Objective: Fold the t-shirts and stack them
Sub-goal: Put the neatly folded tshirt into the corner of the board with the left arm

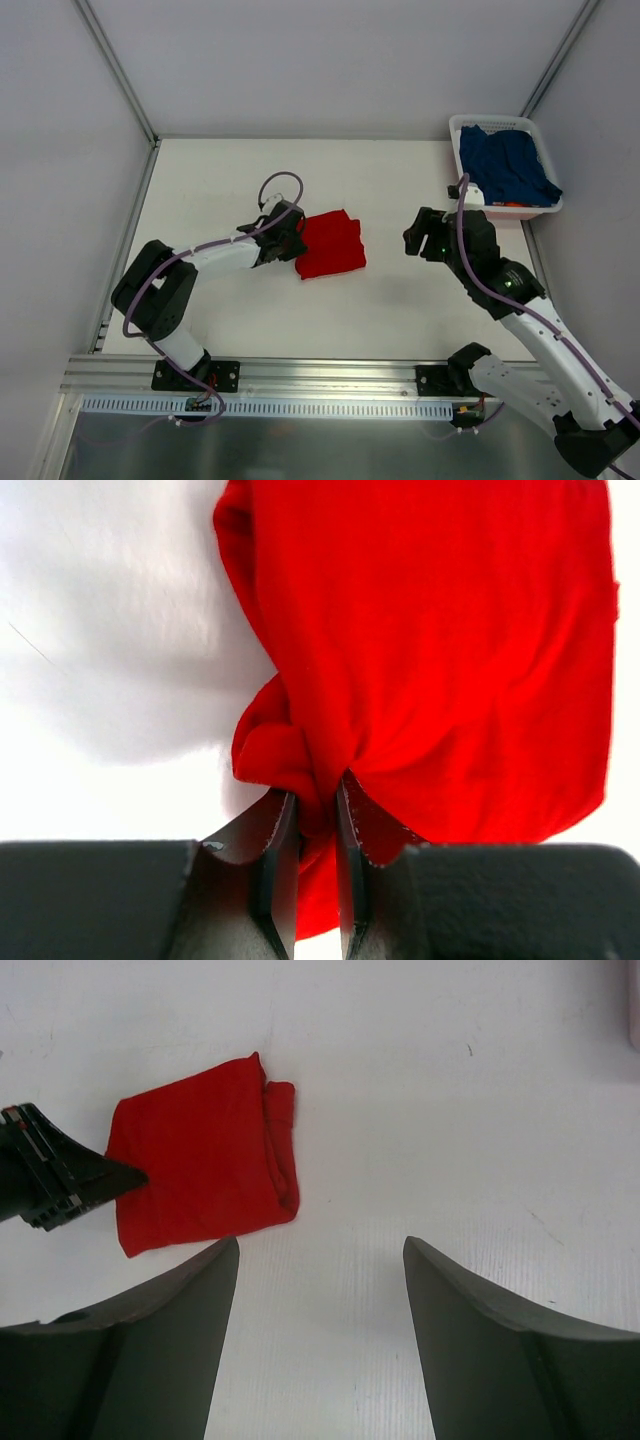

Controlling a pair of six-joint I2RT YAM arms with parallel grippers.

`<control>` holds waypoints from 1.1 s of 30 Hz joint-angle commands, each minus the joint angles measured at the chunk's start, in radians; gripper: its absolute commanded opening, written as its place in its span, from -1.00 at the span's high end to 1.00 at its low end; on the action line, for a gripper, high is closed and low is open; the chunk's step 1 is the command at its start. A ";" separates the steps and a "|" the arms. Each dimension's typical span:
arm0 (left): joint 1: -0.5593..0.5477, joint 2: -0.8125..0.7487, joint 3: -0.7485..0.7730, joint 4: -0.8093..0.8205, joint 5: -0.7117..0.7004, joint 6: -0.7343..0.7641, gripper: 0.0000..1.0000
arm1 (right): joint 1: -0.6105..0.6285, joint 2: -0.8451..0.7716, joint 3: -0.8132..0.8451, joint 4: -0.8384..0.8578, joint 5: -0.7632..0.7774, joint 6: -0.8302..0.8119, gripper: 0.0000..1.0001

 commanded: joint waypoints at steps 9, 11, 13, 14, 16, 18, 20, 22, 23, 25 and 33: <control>0.143 0.106 0.300 -0.319 0.011 0.269 1.00 | -0.005 -0.080 -0.011 0.016 0.004 0.004 -0.41; 0.166 0.126 0.349 -0.346 0.010 0.306 1.00 | -0.005 -0.094 -0.014 0.016 0.003 0.006 -0.41; 0.193 0.138 0.398 -0.386 -0.007 0.344 1.00 | -0.005 -0.106 -0.017 0.014 0.001 0.009 -0.41; 0.203 0.144 0.414 -0.400 -0.013 0.358 1.00 | -0.005 -0.112 -0.019 0.015 0.000 0.010 -0.41; 0.229 0.173 0.466 -0.441 -0.039 0.384 1.00 | -0.005 -0.121 -0.025 0.014 0.000 0.012 -0.41; 0.246 0.204 0.509 -0.466 -0.065 0.415 1.00 | -0.005 -0.137 -0.031 0.014 0.000 0.013 -0.41; 0.267 0.230 0.535 -0.497 -0.087 0.442 1.00 | -0.005 -0.146 -0.036 0.014 -0.003 0.013 -0.42; 0.279 0.247 0.572 -0.523 -0.128 0.477 1.00 | -0.005 -0.158 -0.042 0.012 -0.003 0.013 -0.42; 0.284 0.267 0.586 -0.530 -0.147 0.487 1.00 | -0.005 -0.161 -0.044 0.011 -0.005 0.013 -0.42; 0.295 0.285 0.626 -0.549 -0.179 0.525 1.00 | -0.005 -0.172 -0.047 0.009 -0.005 0.013 -0.42; 0.387 0.360 0.707 -0.572 -0.300 0.643 1.00 | -0.005 -0.192 -0.065 0.008 -0.019 0.023 -0.43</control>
